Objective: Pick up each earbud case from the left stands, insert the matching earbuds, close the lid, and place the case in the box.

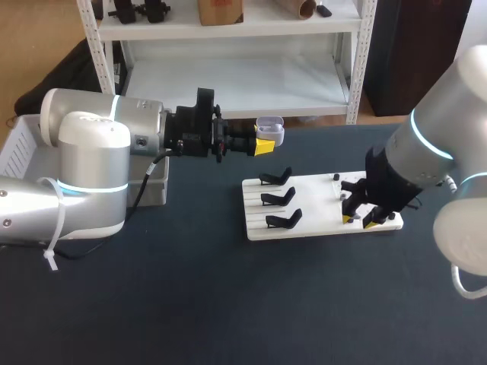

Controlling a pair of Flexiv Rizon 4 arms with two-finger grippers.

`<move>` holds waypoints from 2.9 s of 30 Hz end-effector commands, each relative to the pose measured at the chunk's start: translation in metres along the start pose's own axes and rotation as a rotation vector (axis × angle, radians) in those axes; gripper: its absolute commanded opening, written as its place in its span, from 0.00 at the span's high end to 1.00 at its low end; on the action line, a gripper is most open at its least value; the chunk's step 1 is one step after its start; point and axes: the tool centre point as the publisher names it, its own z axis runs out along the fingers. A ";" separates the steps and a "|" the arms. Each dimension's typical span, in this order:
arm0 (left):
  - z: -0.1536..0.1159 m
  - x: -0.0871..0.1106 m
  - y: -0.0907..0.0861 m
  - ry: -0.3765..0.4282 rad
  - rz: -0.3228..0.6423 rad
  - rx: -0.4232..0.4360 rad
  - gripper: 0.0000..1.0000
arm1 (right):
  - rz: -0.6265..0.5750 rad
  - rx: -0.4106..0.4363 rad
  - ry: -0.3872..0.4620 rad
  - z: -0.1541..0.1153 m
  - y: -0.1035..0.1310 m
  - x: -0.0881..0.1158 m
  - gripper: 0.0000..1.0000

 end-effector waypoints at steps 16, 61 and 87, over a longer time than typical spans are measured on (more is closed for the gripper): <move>0.000 0.000 -0.001 -0.002 0.001 -0.003 1.00 | -0.008 0.005 0.012 0.003 -0.003 -0.005 0.70; 0.000 0.000 -0.001 -0.002 0.001 -0.003 1.00 | -0.495 0.029 0.288 -0.141 0.133 -0.007 1.00; 0.000 0.000 -0.001 -0.002 0.001 -0.003 1.00 | -0.660 0.008 0.144 -0.116 0.204 -0.077 1.00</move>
